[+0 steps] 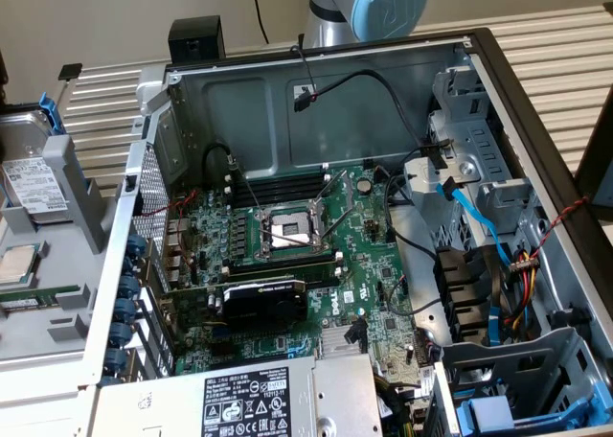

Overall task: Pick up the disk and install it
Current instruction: 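Pick up the disk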

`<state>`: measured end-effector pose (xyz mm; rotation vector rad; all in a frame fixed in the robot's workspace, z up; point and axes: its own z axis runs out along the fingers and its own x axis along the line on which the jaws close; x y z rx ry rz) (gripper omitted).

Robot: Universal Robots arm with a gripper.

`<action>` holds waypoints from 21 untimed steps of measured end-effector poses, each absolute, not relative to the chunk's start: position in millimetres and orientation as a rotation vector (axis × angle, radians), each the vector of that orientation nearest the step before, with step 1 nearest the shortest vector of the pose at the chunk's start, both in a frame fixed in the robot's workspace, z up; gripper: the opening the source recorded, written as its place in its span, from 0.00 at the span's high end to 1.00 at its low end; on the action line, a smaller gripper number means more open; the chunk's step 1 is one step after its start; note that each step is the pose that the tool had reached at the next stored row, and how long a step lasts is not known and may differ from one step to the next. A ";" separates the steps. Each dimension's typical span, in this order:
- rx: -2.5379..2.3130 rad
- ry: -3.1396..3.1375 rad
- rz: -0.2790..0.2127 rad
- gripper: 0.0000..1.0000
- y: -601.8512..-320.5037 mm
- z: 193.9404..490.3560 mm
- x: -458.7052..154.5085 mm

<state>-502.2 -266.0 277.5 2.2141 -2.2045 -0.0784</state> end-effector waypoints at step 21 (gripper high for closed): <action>2.215 -2.205 -0.077 0.44 -266.0 277.5 -499.3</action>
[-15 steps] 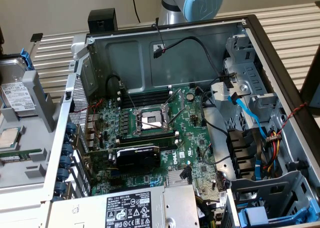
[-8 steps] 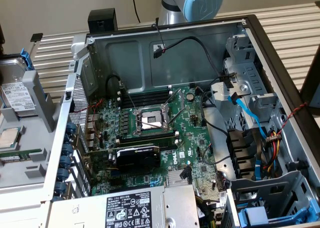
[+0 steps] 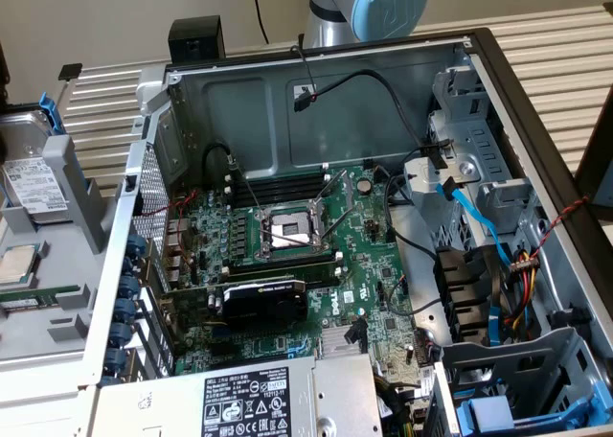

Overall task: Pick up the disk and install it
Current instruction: 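Pick up the disk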

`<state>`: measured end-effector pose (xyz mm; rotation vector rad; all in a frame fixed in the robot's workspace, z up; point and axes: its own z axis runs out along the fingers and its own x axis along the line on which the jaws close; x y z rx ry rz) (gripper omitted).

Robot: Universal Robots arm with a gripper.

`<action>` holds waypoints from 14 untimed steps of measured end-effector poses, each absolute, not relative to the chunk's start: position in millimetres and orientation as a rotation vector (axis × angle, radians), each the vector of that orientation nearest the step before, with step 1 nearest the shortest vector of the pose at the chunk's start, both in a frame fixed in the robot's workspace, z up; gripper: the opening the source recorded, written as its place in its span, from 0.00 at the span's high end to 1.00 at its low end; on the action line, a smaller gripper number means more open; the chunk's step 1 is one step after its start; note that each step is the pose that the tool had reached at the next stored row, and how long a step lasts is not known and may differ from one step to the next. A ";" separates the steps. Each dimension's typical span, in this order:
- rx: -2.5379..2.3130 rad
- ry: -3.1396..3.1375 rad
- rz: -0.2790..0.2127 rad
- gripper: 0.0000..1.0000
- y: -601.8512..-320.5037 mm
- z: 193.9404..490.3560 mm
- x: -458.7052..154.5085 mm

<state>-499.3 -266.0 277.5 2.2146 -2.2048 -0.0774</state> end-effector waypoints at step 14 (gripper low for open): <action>2.215 -2.205 -0.077 0.61 -266.0 277.5 -499.4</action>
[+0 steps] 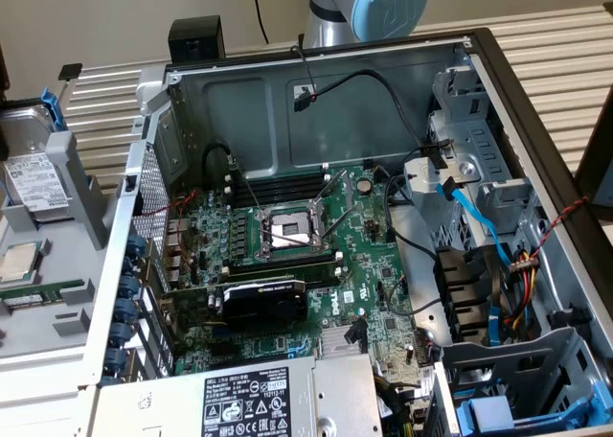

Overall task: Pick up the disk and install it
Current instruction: 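Pick up the disk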

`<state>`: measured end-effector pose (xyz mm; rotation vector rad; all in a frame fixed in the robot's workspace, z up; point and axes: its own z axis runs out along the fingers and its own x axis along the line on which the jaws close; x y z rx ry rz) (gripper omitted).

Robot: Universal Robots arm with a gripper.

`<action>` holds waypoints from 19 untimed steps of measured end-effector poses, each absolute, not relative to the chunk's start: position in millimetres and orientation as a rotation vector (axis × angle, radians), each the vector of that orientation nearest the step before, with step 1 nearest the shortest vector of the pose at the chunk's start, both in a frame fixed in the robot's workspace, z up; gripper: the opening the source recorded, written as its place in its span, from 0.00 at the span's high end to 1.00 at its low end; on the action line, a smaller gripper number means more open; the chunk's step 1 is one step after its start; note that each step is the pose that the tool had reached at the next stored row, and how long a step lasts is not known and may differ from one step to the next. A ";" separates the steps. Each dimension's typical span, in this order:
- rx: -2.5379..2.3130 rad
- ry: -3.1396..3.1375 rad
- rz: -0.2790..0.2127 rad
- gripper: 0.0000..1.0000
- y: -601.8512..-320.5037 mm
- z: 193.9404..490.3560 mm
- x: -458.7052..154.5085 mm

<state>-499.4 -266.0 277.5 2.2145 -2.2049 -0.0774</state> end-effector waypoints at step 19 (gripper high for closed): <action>2.215 -2.205 -0.077 0.61 -271.7 277.4 -499.8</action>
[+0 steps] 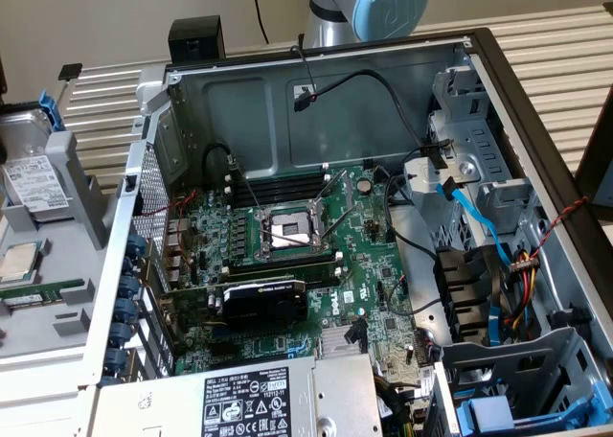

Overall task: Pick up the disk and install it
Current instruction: 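Pick up the disk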

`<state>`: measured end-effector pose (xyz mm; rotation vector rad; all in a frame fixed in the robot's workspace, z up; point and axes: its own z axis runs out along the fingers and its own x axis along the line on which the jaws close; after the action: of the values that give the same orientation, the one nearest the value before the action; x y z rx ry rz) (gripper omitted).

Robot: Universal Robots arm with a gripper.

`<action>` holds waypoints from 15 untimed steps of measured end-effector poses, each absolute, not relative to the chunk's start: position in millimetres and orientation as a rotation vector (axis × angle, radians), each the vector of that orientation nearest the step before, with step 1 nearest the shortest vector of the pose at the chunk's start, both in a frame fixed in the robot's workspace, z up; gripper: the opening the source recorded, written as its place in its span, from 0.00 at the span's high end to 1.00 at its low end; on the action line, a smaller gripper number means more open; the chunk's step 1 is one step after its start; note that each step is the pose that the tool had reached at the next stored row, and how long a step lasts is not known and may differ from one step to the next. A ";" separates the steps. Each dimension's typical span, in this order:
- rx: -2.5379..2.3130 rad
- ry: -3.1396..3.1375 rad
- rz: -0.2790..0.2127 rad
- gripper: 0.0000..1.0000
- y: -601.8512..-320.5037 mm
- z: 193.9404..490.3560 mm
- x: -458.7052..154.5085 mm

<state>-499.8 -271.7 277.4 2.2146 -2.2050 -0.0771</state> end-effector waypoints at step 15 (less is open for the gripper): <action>2.215 -2.205 -0.077 0.63 -274.5 277.5 -500.3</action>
<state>-500.3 -274.5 277.5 2.2146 -2.2051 -0.0771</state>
